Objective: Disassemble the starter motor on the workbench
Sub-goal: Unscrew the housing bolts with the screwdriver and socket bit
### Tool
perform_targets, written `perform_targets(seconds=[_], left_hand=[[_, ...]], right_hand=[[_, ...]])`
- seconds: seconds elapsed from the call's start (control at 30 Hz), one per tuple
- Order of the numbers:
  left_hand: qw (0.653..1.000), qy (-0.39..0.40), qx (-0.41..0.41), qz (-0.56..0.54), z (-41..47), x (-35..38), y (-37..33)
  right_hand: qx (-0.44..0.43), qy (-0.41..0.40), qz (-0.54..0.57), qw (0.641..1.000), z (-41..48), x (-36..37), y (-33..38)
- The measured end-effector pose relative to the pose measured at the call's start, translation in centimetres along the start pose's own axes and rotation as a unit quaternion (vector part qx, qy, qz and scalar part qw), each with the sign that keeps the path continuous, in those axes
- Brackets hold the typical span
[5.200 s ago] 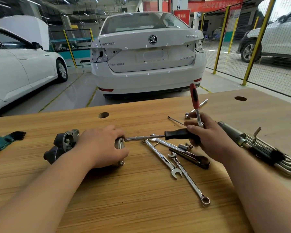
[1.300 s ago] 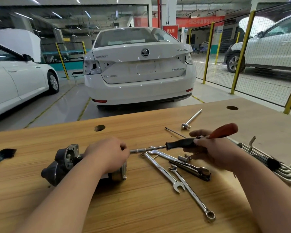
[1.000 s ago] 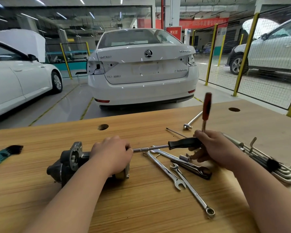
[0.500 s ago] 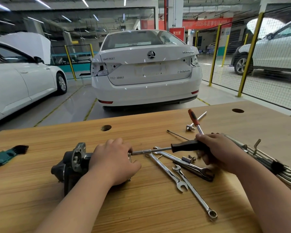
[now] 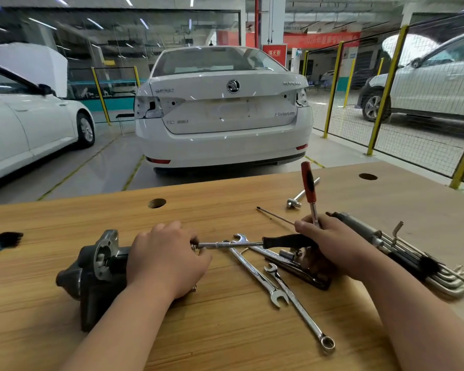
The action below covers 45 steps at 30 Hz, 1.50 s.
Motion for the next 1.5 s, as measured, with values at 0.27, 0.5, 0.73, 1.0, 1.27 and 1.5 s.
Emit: perform_targets(seconds=[0.27, 0.5, 0.73, 1.0, 1.27, 1.5], left_hand=[[1.0, 0.013, 0.001, 0.003, -0.1, 0.1, -0.1], [1.0, 0.021, 0.006, 0.008, -0.1, 0.1, -0.2], [1.0, 0.012, 0.006, -0.002, -0.2, 0.1, -0.2], [0.999, -0.011, 0.008, -0.035, -0.4, -0.6, -0.2], [1.0, 0.024, 0.017, -0.003, 0.1, 0.3, -0.3], [1.0, 0.024, 0.011, -0.005, 0.1, 0.2, -0.3]], right_hand=[[-0.021, 0.019, 0.046, 0.999, 0.5, 0.2, 0.2], [-0.01, 0.03, 0.348, 0.937, 1.1, 1.4, 0.1], [-0.05, -0.017, 0.395, 0.917, 1.2, 1.1, 0.2], [-0.053, -0.052, 0.429, 0.9, 1.6, 0.9, -0.4], [-0.05, -0.045, 0.328, 0.942, 1.4, 0.6, 0.3], [-0.01, -0.059, 0.133, 0.989, 0.8, 0.0, 0.4]])
Point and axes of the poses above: each hand's wrist, its own z-axis towards the middle knuckle, its own x-axis out of the palm, y = z × x, the point moved 10 cm from there along z, towards the middle knuckle
